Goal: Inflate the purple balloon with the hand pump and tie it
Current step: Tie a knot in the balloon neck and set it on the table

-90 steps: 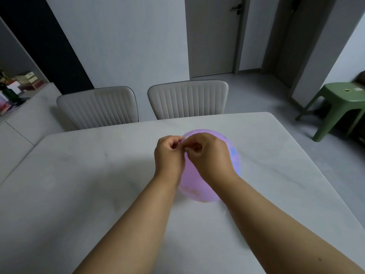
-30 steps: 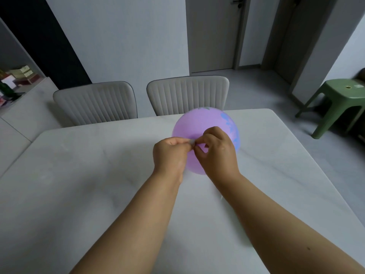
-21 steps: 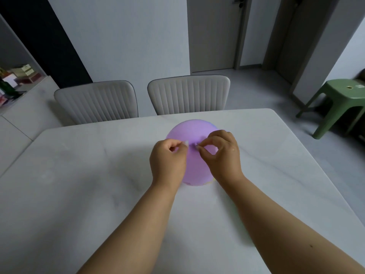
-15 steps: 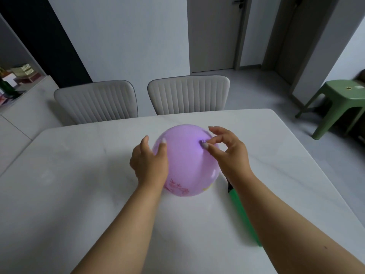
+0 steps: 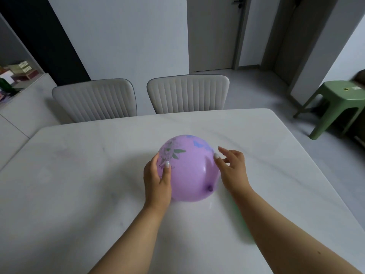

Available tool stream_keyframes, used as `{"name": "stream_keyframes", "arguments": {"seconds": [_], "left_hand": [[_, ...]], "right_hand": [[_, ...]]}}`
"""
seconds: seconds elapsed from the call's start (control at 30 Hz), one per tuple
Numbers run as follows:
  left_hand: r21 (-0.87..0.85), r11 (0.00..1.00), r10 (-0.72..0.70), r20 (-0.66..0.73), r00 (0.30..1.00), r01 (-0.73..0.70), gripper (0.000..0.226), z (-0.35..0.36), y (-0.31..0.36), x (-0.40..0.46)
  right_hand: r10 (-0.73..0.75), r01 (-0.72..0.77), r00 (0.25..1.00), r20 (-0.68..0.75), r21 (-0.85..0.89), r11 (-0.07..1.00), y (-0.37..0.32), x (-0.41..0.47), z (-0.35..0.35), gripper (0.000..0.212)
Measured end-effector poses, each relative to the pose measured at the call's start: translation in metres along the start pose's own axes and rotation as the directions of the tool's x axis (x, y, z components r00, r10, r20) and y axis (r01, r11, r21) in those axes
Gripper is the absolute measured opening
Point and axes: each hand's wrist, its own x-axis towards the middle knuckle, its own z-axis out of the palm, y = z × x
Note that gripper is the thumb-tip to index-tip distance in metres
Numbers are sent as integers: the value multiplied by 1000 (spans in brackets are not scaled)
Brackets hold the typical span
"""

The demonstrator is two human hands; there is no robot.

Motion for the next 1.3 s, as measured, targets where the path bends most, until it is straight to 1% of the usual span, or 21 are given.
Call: {"name": "stream_keyframes", "arguments": {"seconds": [0.1,0.17,0.23,0.3,0.33,0.4,0.43,0.5,0.57,0.67,0.73,0.8,0.93,1.03,1.1,1.23,1.3], "left_hand": [[80,997,2,-35,999,1,60,-3,7,-13],[94,994,-54,-44,998,58,52,-3,9,-19],[80,993,-80,-44,996,84,46,-3,10,-21],[93,993,-62,-55,997,67,44,-4,7,-22],[105,993,-44,-59,997,50,49,-4,6,-23],[117,993,-15,-58,998,22,69,-5,5,-26],[121,993,-5,-56,998,12,74,-5,4,-26],[130,991,20,-40,999,-15,77,-6,1,-27],[133,991,14,-4,1000,-13,77,-6,0,-28],[104,995,-9,54,999,3,69,-4,-3,-30],[74,997,-10,73,997,4,72,-3,-3,-30],[59,998,-9,77,997,4,77,-3,-4,-29],[79,997,-2,90,996,-5,80,-3,-3,-30],[99,995,-10,104,995,-1,71,-2,-1,-32],[100,995,-13,105,994,3,70,-2,1,-34],[90,996,-15,119,993,4,83,-1,2,-36],[77,997,-19,124,992,9,80,1,2,-38]], "right_hand": [[-56,49,998,-27,-208,977,9,-4,2,38],[-94,76,994,-58,-260,963,8,-9,1,32],[-91,69,992,-84,-228,971,7,-12,-1,29],[-54,38,994,-91,-173,984,7,-14,-3,32],[-40,25,996,-86,-162,987,8,-15,-4,36],[-22,11,998,-62,-165,986,11,-16,-5,43],[-18,10,999,-48,-171,985,11,-16,-5,44],[-19,14,999,-27,-183,983,10,-17,-6,46],[-32,30,999,-8,-199,980,10,-18,-7,46],[-45,47,999,11,-223,974,12,-20,-7,44],[-35,38,999,16,-219,975,13,-20,-8,46],[-23,26,1000,18,-204,979,13,-21,-10,46],[-20,21,1000,11,-168,986,9,-23,-12,47],[-12,13,1000,3,-141,990,7,-25,-15,46],[-10,9,1000,-4,-124,992,6,-25,-16,46],[-15,14,1000,-8,-112,994,4,-25,-19,47],[-12,11,1000,-13,-109,994,4,-25,-20,47]]}}
